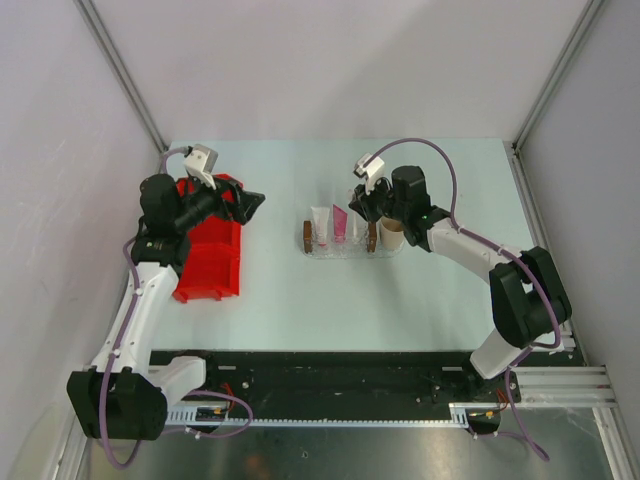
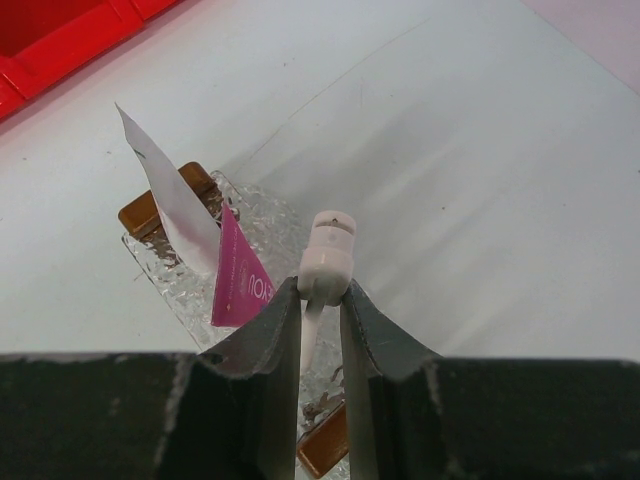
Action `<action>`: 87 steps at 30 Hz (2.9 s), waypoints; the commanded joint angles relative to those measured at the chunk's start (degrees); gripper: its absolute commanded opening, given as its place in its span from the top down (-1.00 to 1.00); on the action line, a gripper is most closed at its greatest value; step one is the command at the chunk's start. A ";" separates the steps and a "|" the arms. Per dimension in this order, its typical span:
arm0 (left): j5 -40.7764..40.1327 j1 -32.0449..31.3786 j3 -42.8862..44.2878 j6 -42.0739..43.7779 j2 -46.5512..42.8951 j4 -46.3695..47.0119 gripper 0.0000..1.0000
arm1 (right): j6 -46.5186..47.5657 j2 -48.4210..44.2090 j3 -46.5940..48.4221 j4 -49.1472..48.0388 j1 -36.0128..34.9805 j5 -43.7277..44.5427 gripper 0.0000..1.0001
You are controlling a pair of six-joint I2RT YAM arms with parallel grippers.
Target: Prepare toiletry sets of a toothbrush and toothpaste on the tray
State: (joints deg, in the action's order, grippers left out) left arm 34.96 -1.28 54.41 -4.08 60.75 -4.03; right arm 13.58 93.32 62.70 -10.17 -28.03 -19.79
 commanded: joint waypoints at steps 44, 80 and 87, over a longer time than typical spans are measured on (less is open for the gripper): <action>1.78 0.93 -0.36 -0.23 0.25 1.84 -0.99 | 1.53 -1.74 0.06 -0.28 -0.36 -0.60 1.00; 1.95 0.93 -0.62 -0.23 -0.02 1.92 -0.99 | 1.09 -0.24 0.06 0.15 -0.44 0.54 0.73; 2.13 1.01 -0.62 -0.23 -0.11 1.92 -1.00 | 1.27 -0.33 0.06 0.33 -0.36 1.07 0.53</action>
State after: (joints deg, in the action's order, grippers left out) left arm 35.33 -0.97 54.08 -4.54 61.19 -3.99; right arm 15.07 93.32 62.70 -9.19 -28.08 -19.70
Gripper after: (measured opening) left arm 0.996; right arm 0.228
